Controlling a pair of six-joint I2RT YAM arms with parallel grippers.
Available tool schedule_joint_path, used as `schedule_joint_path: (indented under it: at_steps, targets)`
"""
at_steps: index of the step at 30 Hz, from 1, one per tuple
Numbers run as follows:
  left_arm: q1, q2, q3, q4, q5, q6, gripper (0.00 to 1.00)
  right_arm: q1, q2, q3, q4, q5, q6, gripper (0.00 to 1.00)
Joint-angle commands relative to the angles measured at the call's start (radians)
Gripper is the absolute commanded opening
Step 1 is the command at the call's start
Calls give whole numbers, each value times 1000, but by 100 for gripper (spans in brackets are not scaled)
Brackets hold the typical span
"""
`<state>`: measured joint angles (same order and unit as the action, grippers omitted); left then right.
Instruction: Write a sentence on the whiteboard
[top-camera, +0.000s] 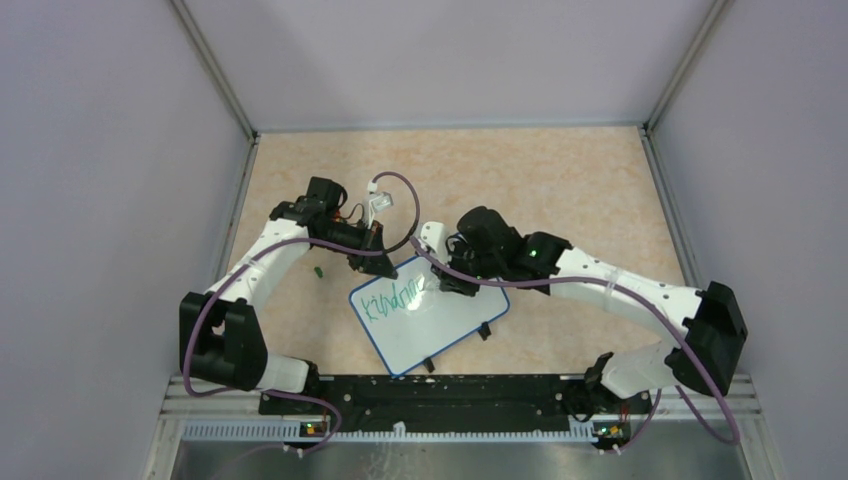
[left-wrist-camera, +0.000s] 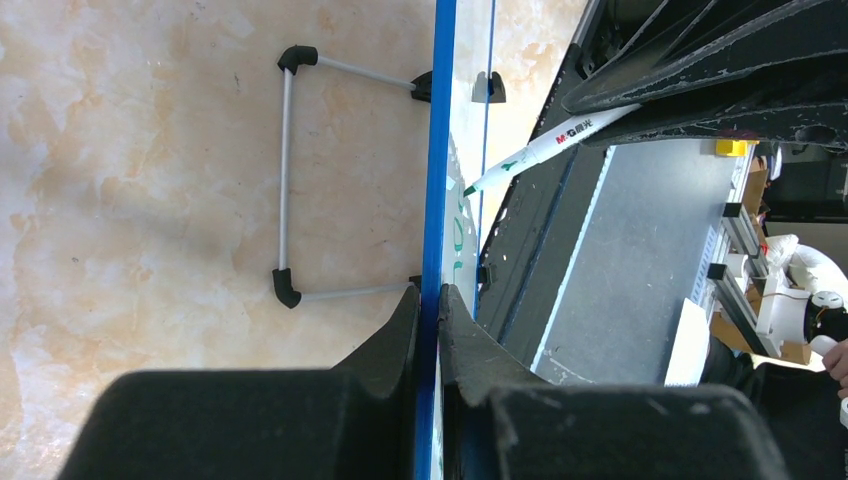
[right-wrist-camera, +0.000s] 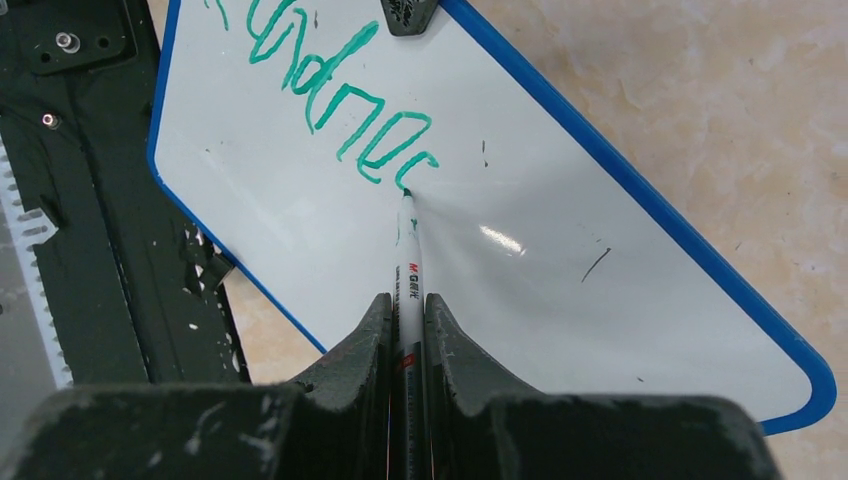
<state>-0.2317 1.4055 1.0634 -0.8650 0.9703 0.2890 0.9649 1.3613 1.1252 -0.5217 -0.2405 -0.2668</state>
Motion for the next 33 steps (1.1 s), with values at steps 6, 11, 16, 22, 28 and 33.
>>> schedule_joint_path:
  at_steps: [6, 11, 16, 22, 28, 33]
  targets:
    - [-24, 36, -22, -7, -76, 4, 0, -8, -29, -38, 2, -8, -9, 0]
    - [-25, 30, -22, -6, -78, 3, 0, 26, -3, -21, 13, -11, -6, 0]
    - [-25, 27, -21, -7, -79, 2, 0, 29, 7, 33, 17, -34, -2, 0]
    - [-26, 29, -22, -7, -78, 2, 0, 28, -21, 57, 11, -30, -2, 0]
    - [-27, 29, -23, -8, -76, 4, 0, -18, -66, 48, -4, -26, 4, 0]
    - [-29, 25, -22, -7, -78, 3, 0, -52, -59, 48, 2, 6, 9, 0]
